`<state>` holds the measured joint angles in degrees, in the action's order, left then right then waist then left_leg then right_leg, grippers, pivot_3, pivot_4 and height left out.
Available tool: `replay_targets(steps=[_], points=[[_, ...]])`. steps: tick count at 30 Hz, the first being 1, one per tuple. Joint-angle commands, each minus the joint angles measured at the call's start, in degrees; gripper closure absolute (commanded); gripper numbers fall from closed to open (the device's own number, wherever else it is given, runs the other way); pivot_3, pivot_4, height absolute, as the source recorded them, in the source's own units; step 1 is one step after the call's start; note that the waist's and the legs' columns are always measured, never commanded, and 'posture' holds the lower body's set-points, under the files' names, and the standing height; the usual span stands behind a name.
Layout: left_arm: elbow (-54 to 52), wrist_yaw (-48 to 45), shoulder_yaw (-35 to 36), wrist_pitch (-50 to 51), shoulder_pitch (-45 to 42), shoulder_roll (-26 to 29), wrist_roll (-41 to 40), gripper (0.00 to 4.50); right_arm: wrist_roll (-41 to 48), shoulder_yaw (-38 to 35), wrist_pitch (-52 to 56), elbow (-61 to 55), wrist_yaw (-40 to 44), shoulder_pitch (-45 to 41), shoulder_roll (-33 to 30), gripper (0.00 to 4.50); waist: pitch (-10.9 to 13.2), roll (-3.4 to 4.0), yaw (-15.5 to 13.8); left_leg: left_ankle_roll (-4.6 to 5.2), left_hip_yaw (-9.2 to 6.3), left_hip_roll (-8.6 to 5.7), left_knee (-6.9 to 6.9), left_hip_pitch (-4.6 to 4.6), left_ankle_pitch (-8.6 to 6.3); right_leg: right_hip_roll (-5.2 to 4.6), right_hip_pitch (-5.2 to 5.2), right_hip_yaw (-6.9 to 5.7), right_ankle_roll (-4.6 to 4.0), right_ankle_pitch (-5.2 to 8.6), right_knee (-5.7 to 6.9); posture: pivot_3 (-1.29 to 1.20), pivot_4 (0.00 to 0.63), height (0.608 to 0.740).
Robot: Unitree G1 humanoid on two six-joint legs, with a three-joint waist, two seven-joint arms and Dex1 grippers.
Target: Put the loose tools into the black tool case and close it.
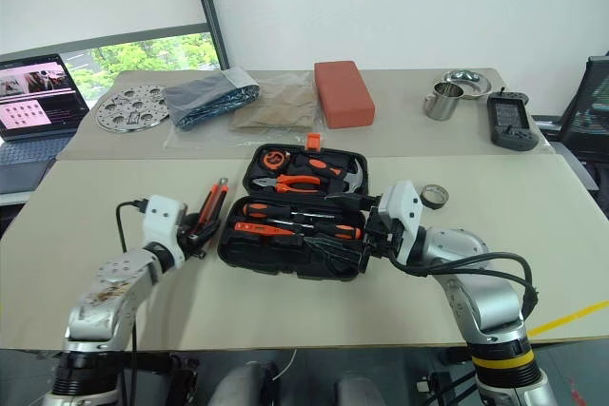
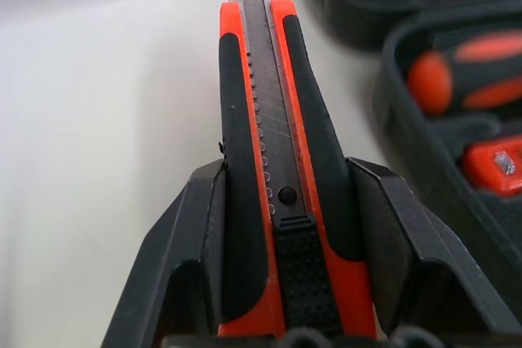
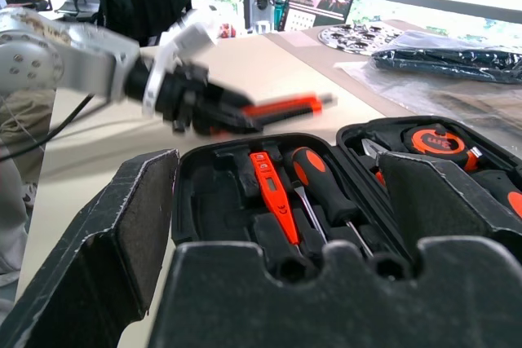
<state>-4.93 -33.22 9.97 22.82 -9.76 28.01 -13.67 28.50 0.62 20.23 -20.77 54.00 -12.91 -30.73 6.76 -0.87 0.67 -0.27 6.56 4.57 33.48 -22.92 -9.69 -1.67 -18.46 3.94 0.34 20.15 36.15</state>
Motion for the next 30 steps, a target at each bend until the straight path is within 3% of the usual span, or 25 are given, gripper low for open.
replay_targets(steps=[1,3,7,14,22,30], points=[[3.05,-20.67,1.15,-8.23,-6.65,4.86,-9.85,2.75,2.62,-3.12,-1.68,-1.36,1.31,-0.21,-0.98,0.0,0.01,-0.01,-0.31,-0.02,0.0,-0.03,-0.08,-0.03,0.01,-0.03,-0.02,-0.04,-0.01,-0.01,-0.05,0.0,0.15,0.74],[5.23,-28.11,-0.47,-9.54,-9.14,6.66,-11.93,2.75,3.22,-3.91,-1.74,-1.53,2.0,0.28,-1.34,0.0,0.0,0.0,-0.63,-0.01,0.03,-0.12,-0.14,-0.1,0.01,-0.13,-0.07,-0.09,-0.01,-0.01,-0.08,0.0,0.15,0.74],[10.78,-39.0,-6.88,-16.99,-14.26,8.55,-8.66,2.75,5.34,-6.79,-1.68,-2.56,3.2,2.46,-2.67,0.0,-0.02,0.03,-0.73,0.09,0.11,-0.2,-0.18,-0.14,-0.04,-0.14,-0.09,-0.03,0.02,0.01,-0.17,0.0,0.15,0.74],[23.33,-53.56,-21.37,-33.27,-24.61,9.87,3.07,2.75,9.51,-12.15,-0.49,-6.2,3.4,8.18,-5.21,0.0,-0.02,0.04,-0.67,0.06,0.14,-0.17,-0.08,-0.33,-0.01,0.17,-0.33,0.07,0.03,0.02,-0.12,0.0,0.15,0.74],[32.82,-59.11,-27.94,-39.52,-32.36,6.35,8.09,2.75,9.82,-12.19,-0.37,-8.6,1.09,10.09,-5.33,0.0,-0.01,0.05,-0.28,0.18,0.1,-0.1,0.21,-0.44,-0.08,0.26,-0.38,0.07,0.04,0.02,0.0,0.0,0.15,0.74],[38.06,-56.13,-31.72,-41.93,-35.23,4.96,14.87,2.75,10.04,-12.21,-0.17,-10.39,-0.56,11.23,-5.4,0.0,-0.03,0.07,-0.18,0.25,0.09,-0.1,0.32,-0.46,-0.12,0.27,-0.35,0.07,0.05,0.02,0.03,0.0,0.15,0.74]])
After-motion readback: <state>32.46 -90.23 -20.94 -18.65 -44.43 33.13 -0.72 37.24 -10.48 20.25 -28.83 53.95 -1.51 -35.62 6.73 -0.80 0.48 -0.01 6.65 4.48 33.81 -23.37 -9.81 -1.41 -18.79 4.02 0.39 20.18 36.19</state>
